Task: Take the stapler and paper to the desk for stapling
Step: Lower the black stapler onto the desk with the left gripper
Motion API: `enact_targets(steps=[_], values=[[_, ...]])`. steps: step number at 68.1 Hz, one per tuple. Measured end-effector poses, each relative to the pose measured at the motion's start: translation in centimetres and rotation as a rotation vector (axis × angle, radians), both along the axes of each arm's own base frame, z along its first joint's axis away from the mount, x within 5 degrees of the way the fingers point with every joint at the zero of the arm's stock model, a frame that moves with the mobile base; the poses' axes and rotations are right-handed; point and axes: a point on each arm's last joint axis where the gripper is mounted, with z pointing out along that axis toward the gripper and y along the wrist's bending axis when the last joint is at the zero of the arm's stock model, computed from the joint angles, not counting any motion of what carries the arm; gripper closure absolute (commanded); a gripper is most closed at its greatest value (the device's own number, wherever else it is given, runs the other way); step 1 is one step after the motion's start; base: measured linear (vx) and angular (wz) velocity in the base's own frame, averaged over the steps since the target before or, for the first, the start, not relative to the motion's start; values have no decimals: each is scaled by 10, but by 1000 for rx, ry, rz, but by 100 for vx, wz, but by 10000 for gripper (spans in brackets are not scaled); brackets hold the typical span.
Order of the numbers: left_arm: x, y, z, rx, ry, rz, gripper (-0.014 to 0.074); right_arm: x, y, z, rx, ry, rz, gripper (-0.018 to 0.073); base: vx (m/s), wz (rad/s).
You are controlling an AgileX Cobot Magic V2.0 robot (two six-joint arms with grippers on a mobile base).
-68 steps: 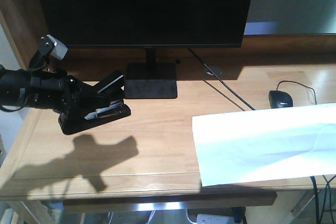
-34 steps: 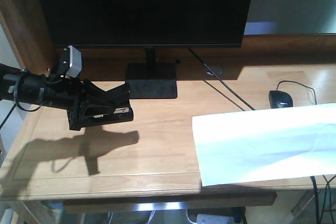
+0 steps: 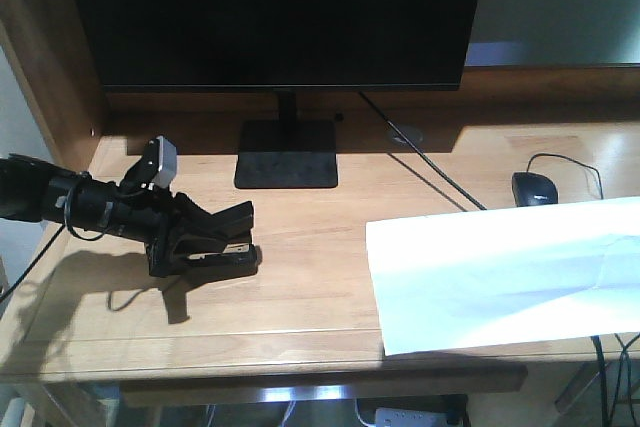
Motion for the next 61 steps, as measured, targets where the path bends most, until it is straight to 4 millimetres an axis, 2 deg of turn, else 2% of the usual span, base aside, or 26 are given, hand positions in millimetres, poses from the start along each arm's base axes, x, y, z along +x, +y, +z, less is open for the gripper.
enact_targets(steps=[17,43,54,61], values=[[3,2,-12,28,9,24,452,0,0,0,0,0,0,561,0,0],[5,2,-12,36,1,44,83,0,0,0,0,0,0,561,0,0],[5,3,-10,36,-5,47,52,0,0,0,0,0,0,561,0,0],[6,3,4,39,-42,50,73,0,0,0,0,0,0,561,0,0]])
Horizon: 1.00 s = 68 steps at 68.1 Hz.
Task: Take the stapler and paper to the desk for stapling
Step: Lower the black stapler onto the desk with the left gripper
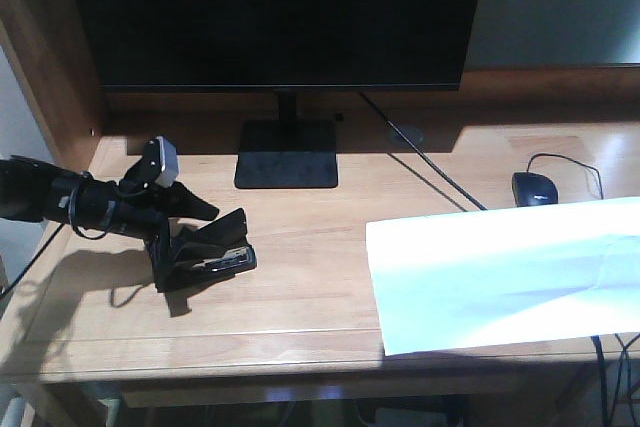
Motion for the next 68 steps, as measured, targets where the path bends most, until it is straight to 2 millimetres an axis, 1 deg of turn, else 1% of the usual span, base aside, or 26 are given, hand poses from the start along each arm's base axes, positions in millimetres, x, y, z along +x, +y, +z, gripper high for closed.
enact_targets(steps=[5,10,14,17,20,22,24,27,31,44,68], values=[[0,0,15,1,-38,0,101,0,0,0,0,0,0,561,0,0],[-1,0,31,2,-76,-1,154,0,0,0,0,0,0,561,0,0],[-2,0,41,5,-99,-3,218,0,0,0,0,0,0,561,0,0],[-3,0,46,10,-113,-8,292,0,0,0,0,0,0,561,0,0],[-4,0,49,17,-120,-21,352,0,0,0,0,0,0,561,0,0],[-5,0,49,25,-121,-30,415,0,0,0,0,0,0,561,0,0],[-6,1,48,43,-120,-46,451,0,0,0,0,0,0,561,0,0],[-7,1,46,62,-118,-62,533,0,0,0,0,0,0,561,0,0],[-9,2,43,86,-104,-79,606,0,0,0,0,0,0,561,0,0],[-10,3,42,90,-65,-65,603,0,0,0,0,0,0,561,0,0],[-10,2,42,89,-59,-62,603,0,0,0,0,0,0,561,0,0]])
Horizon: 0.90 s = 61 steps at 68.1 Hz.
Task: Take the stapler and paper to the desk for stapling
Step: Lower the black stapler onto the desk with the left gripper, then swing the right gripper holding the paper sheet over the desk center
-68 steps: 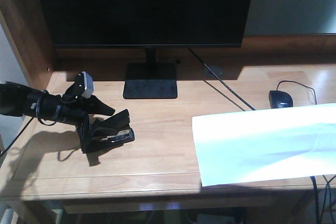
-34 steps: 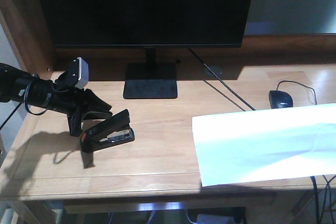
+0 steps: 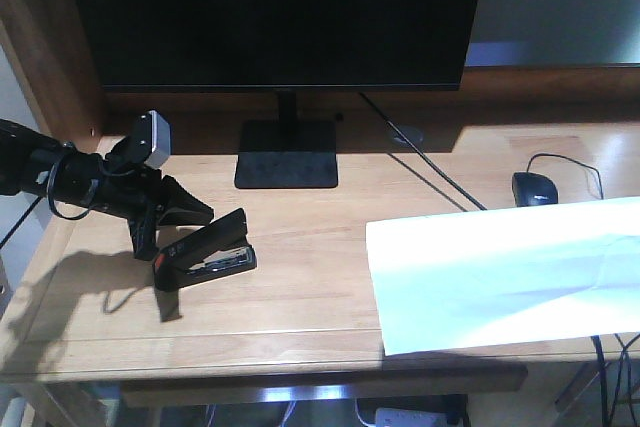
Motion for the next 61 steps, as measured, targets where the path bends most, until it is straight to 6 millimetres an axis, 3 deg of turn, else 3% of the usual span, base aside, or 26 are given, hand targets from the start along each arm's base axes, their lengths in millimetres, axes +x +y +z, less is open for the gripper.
enact_targets(steps=[61], values=[[0,0,0,1,1,0,603,0,0,0,0,0,0,561,0,0]])
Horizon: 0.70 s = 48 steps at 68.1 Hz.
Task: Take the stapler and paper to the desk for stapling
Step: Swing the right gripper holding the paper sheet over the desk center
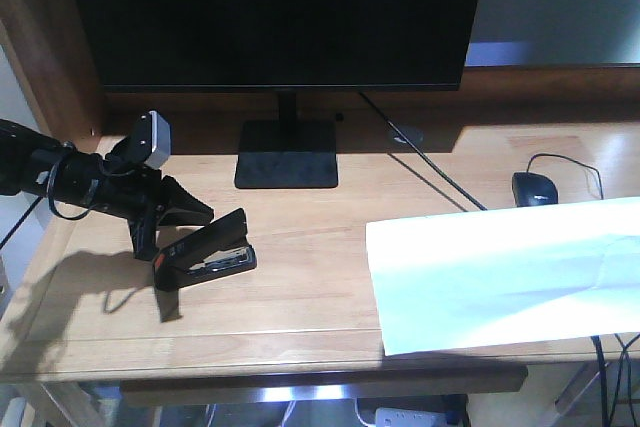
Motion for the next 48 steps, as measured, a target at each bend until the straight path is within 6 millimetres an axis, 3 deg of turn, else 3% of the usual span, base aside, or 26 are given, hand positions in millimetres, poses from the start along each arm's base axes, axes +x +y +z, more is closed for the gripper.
enact_targets(steps=[39,48], values=[[0,0,0,0,0,0,603,1,-5,1,98,29,6,561,0,0],[0,0,0,0,0,0,603,0,1,-1,29,26,36,561,0,0]])
